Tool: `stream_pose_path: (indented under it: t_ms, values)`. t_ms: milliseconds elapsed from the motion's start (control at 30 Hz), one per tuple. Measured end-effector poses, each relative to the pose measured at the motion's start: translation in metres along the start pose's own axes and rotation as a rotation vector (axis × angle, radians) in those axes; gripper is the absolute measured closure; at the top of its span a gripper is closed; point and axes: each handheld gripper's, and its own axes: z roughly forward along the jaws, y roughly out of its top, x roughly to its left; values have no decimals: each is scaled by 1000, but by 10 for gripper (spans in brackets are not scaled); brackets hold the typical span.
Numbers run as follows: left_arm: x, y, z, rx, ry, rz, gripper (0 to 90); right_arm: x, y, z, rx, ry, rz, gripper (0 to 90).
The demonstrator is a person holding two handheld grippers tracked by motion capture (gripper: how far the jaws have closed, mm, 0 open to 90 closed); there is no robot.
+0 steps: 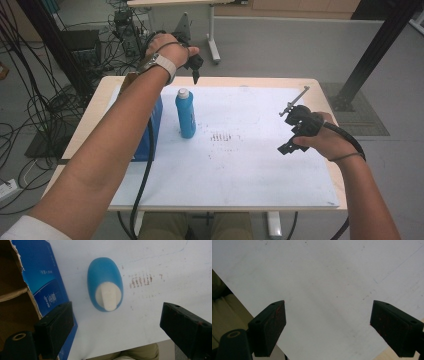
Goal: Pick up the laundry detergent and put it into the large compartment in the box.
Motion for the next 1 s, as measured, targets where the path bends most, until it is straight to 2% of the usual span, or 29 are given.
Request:
stream_pose_path:
  t_ms: [300,467,600,800,1000]
  values:
    - [-2,1,9,10,-3,-39,120,0,-2,-1,-3,-3,-2,130]
    - [-3,1,10,11,-11,-36,120,0,-1,-1,-2,-5,-2,130]
    - [1,1,11,12,-42,-27,118,1,0,-2,-3,-6,-3,130]
    - [1,1,11,12,-24,-31,119,1,-1,-2,-2,-7,-4,130]
    - [3,-1,10,6,-28,-36,119,2,1,-2,0,-8,-6,130]
